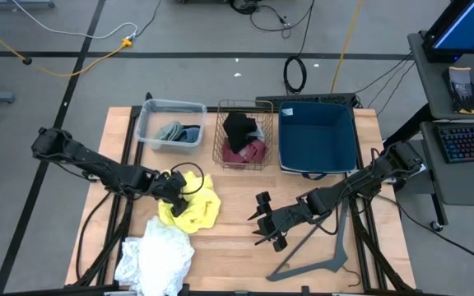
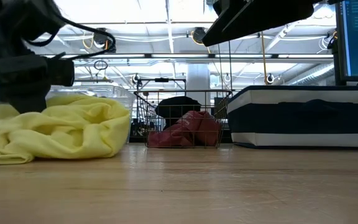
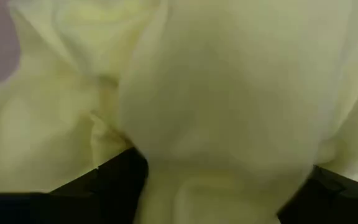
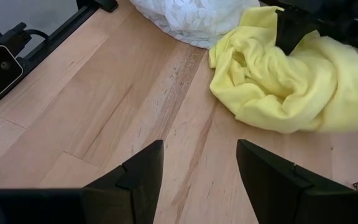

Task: Pick & Place Cloths
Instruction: Put the yellow shirt into the laundry bin

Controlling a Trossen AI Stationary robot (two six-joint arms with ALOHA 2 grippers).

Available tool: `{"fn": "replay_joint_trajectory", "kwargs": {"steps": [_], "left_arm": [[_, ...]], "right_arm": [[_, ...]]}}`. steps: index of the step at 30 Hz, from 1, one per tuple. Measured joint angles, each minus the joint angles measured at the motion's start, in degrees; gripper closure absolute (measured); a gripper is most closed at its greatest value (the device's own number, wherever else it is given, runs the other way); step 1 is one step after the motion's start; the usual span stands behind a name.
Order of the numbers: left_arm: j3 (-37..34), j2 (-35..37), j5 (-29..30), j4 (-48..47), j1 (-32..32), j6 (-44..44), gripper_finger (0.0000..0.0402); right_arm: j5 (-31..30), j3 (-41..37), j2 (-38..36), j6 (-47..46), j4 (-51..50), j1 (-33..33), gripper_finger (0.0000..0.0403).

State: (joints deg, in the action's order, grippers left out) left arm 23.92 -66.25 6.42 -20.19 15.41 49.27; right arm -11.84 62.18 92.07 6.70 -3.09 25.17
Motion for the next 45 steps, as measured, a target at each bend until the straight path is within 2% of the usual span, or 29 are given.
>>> {"fn": "replay_joint_trajectory", "kwargs": {"steps": [3,5,12,14,21,28,33,35,40,45], "left_arm": [[-3.64,0.13,0.64,5.76,-0.01,0.43,0.0132],[-4.85,0.08,1.07,7.49,-0.06,0.4,0.0165],[-5.27,-0.07,2.42,14.12,-0.04,-5.23,0.033],[-5.38,-0.13,2.48,17.21,0.08,-7.56,0.0358],[-3.02,-0.27,0.57,21.27,0.29,-9.78,0.0358],[4.76,-0.16,0.43,21.56,1.93,-17.38,0.0358],[11.12,-0.13,1.52,20.01,3.19,-22.6,0.0358],[13.81,-0.12,2.9,17.3,3.59,-23.97,0.0358],[19.73,-0.12,8.75,11.25,4.94,-27.54,0.0358],[23.91,-0.12,14.36,7.07,5.93,-31.14,0.0358]], "right_arm": [[0.0,0.01,0.0,0.0,0.02,0.0,0.0206],[0.0,0.0,0.0,0.0,0.02,-0.02,0.0206],[0.0,0.0,0.0,0.0,0.26,-0.7,0.0206],[-0.01,0.0,0.0,-0.02,0.27,-0.86,0.0206],[0.0,0.0,0.0,0.0,0.49,-0.87,0.0206],[-0.07,0.0,0.0,2.57,3.45,-0.87,0.0206],[-0.5,0.0,0.0,7.85,9.15,-0.87,0.0206],[-3.11,0.0,0.0,11.96,11.81,-0.59,0.0206],[-15.14,0.0,0.0,25.91,19.32,1.22,0.0206],[-20.7,0.0,0.0,36.6,26.9,2.41,0.0206]]}}
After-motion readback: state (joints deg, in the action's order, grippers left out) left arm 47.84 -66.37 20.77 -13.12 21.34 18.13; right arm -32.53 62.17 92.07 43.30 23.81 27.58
